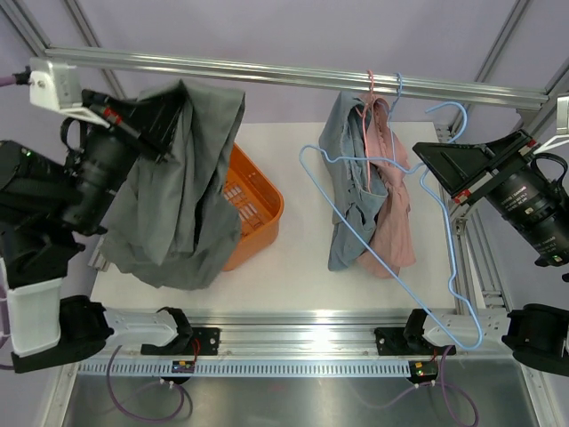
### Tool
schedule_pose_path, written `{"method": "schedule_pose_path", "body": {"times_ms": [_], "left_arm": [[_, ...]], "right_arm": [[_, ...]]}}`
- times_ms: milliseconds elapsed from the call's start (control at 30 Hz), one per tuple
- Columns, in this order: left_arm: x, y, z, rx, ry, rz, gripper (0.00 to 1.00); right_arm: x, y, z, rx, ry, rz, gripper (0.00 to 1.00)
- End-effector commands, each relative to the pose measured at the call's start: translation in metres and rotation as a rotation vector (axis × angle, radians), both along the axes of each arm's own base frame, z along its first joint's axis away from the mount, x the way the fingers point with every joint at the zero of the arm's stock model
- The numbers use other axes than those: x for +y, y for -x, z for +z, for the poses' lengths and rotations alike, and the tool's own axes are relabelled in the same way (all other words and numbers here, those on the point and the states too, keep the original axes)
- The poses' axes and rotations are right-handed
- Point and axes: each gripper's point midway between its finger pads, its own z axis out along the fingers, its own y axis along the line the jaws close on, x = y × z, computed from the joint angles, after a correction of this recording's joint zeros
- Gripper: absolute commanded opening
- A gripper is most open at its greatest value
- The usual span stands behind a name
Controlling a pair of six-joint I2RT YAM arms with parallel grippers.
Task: Remove the skirt from the hanger
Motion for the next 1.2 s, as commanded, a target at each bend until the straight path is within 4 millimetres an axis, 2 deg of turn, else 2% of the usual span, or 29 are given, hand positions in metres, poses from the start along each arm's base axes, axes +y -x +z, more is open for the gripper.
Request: {"method": "schedule_pose_path", "body": {"times_ms": [0,33,100,133,167,200,233,267,333,367,433,467,667,700,767,800,900,933,1000,1033,1067,1133,1167], "left_arm": [[-0.004,-0.036,0.039,-0.189,-0.136,0.192,0.00],[-0.008,-0.040,0.043,-0.221,-0.154,0.192,0.00],[0.003,-0.063,0.046,-0.235,-0.150,0.263,0.00],[-0.005,-0.072,0.046,-0.256,-0.154,0.209,0.00],[0.021,-0.094,0.046,-0.223,-0.089,0.271,0.00],[0.026,-0.103,0.044,-0.214,-0.069,0.266,0.00],[0.022,-0.119,0.030,-0.187,-0.086,0.237,0.00],[0.035,-0.131,0.028,-0.175,-0.062,0.264,0.00],[0.034,-0.147,0.013,-0.146,-0.066,0.226,0.00],[0.043,-0.164,-0.003,-0.110,-0.051,0.245,0.00],[0.048,-0.177,-0.020,-0.077,-0.050,0.245,0.00],[0.052,-0.184,-0.038,-0.042,-0.046,0.255,0.00],[0.055,-0.182,-0.097,0.036,0.009,0.242,0.00],[0.054,-0.183,-0.123,0.082,0.008,0.235,0.00],[0.051,-0.183,-0.147,0.127,0.038,0.223,0.00],[0.052,-0.183,-0.180,0.187,0.042,0.227,0.00],[0.050,-0.183,-0.226,0.282,0.101,0.224,0.00],[0.050,-0.183,-0.260,0.354,0.098,0.230,0.00],[0.052,-0.183,-0.296,0.467,0.114,0.257,0.01],[0.057,-0.189,-0.319,0.541,0.103,0.295,0.39],[0.059,-0.183,-0.345,0.656,0.080,0.321,0.61],[0.053,-0.179,-0.359,0.717,0.052,0.290,0.83],[0.050,-0.175,-0.359,0.718,0.047,0.280,0.90]], "right_arm": [[-0.001,0.001,-0.002,-0.028,0.041,0.000,0.00],[-0.002,0.000,-0.004,-0.027,0.048,-0.004,0.00],[-0.005,-0.001,-0.009,-0.024,0.068,-0.019,0.00],[-0.007,-0.001,-0.010,-0.027,0.077,-0.023,0.00],[-0.008,-0.001,-0.013,-0.023,0.091,-0.027,0.00],[-0.010,-0.002,-0.015,-0.025,0.099,-0.034,0.00],[-0.013,0.000,-0.015,-0.025,0.100,-0.035,0.00],[-0.014,0.000,-0.017,-0.026,0.106,-0.039,0.00],[-0.018,0.001,-0.016,-0.032,0.109,-0.044,0.00],[-0.019,0.001,-0.016,-0.033,0.110,-0.047,0.00],[-0.022,0.001,-0.016,-0.038,0.116,-0.053,0.00],[-0.023,0.002,-0.017,-0.037,0.120,-0.055,0.00],[-0.018,0.000,-0.021,-0.034,0.132,-0.047,0.00],[-0.016,0.000,-0.022,-0.031,0.133,-0.040,0.00],[-0.012,-0.001,-0.025,-0.024,0.135,-0.036,0.00],[-0.008,-0.001,-0.026,-0.019,0.134,-0.022,0.00],[0.001,-0.002,-0.034,0.002,0.143,-0.004,0.00],[0.005,-0.004,-0.040,0.015,0.162,0.001,0.00],[0.013,-0.006,-0.049,0.038,0.188,0.014,0.00],[0.020,-0.008,-0.056,0.055,0.214,0.020,0.00],[0.024,-0.011,-0.062,0.067,0.233,0.022,0.00],[0.033,-0.015,-0.071,0.089,0.262,0.023,0.00],[0.038,-0.019,-0.079,0.104,0.281,0.021,0.00]]}}
